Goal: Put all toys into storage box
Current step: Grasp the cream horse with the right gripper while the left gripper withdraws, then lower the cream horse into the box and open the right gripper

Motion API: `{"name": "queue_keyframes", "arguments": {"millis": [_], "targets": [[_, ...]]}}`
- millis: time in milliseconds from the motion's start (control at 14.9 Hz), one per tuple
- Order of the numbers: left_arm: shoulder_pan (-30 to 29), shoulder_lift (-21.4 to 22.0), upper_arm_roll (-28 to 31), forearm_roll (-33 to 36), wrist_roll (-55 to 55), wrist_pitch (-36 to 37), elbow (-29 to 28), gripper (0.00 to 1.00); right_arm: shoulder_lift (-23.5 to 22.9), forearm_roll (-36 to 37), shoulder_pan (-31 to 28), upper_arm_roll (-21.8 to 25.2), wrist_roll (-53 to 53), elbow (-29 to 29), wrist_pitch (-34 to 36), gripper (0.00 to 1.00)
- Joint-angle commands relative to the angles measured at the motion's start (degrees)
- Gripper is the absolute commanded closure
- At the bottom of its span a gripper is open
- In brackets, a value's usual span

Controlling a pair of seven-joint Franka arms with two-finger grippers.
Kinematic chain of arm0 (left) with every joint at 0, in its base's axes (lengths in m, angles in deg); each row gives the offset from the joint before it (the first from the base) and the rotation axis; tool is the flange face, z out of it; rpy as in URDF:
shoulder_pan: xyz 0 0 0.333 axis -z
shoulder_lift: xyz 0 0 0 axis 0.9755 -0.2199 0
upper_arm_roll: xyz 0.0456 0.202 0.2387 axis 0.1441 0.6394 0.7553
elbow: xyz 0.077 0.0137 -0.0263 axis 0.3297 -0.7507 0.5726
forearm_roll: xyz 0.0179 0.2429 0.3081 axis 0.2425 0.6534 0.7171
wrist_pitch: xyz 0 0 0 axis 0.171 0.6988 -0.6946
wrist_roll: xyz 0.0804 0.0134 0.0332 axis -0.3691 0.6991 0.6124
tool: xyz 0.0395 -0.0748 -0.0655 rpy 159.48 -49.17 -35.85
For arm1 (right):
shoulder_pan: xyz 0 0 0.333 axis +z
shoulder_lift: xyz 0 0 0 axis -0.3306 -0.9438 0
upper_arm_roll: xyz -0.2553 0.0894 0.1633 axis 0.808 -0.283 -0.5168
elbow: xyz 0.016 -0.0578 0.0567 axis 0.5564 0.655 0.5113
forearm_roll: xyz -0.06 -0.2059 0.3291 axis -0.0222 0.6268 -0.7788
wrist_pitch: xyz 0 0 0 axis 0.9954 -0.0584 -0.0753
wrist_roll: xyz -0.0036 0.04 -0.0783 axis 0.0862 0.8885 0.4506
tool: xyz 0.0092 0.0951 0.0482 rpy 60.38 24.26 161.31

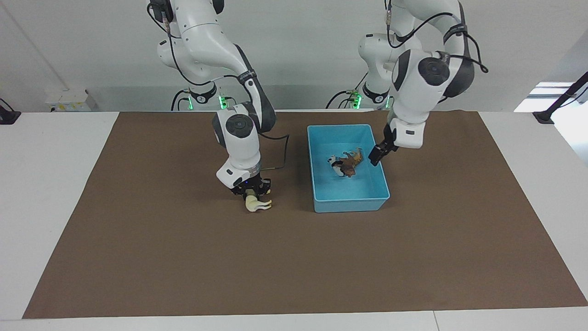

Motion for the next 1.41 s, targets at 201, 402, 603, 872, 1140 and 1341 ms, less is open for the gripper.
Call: {"name": "queue_keyframes", "arguments": {"millis": [201, 402, 603, 872, 1140, 1341], "targets": [[-6.7, -0.1, -0.2, 2.8, -24.2, 12.3, 9.7, 0.00, 1.4, 0.3, 2.9, -1.3, 5.2, -20.0, 22.9, 1.00], [-7.2, -0.1, -0.1, 3.7, -32.2, 17.0, 11.9, 0.00, 1.0, -4.1, 10.8, -1.4, 13.8, -29.7, 28.3, 1.00], [-8.1, 3.2, 0.4, 3.6, -34.2, 18.6, 9.8, 0.00, 1.5, -5.9, 16.3, -1.7, 15.8, -23.2, 15.8, 1.00], [-9.0, 3.4, 0.4, 3.6, -39.1, 17.2, 9.1, 0.00, 2.1, -5.9, 22.1, -1.7, 16.6, -11.2, 3.6, 1.00], [-9.0, 2.7, 0.1, 3.6, -42.2, 13.7, 8.9, 0.00, 1.5, -5.8, 22.9, -1.7, 26.1, -13.2, 6.5, 0.00], [-8.8, 0.2, 0.1, 3.5, -42.2, 13.0, 10.5, 0.00, 1.2, -5.1, 21.7, -1.5, 30.9, -19.4, 14.1, 0.00]]}}
